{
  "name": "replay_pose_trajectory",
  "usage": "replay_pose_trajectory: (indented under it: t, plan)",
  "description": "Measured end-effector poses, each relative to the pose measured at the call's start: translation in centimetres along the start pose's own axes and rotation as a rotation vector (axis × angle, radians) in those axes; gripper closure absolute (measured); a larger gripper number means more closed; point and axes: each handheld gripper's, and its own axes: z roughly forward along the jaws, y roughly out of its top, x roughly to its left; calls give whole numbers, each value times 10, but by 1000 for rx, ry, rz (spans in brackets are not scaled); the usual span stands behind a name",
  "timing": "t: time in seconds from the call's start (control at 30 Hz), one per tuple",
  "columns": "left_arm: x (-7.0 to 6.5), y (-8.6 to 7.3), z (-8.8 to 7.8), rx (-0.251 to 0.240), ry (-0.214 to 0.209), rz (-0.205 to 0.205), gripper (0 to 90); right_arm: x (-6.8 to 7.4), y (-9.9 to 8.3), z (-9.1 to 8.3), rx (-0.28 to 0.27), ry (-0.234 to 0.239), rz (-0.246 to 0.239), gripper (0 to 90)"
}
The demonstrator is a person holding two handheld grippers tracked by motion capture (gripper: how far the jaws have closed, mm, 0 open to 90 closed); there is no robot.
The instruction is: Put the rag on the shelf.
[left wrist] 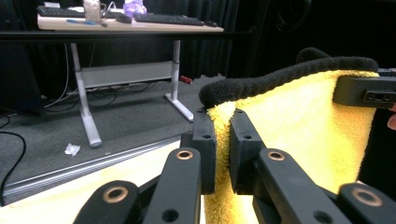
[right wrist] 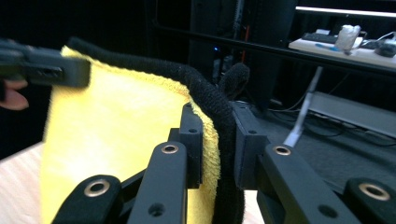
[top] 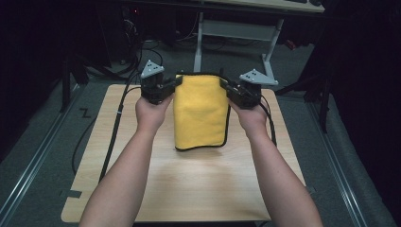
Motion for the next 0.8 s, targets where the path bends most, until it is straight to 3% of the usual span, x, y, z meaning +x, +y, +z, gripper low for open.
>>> replay_pose_trajectory:
  t: [0.07,0.23,0.3,0.43,0.53,0.8]
  plan:
    - [4,-2,6,21,0,10,827,-4,-2,6,9,-5,-21,776]
    - [13,-15,22,95,0,9,821,-16,-12,21,63,18,-13,776]
    - [20,-22,28,124,-27,-24,825,-19,-19,24,81,31,-10,778]
    - [28,-36,34,148,-66,-66,837,-23,-29,29,119,39,-20,778]
    - [28,-42,37,170,-61,-55,844,-25,-35,32,140,40,-30,779]
    - [32,-54,38,174,-70,-74,843,-27,-43,40,161,51,-41,778]
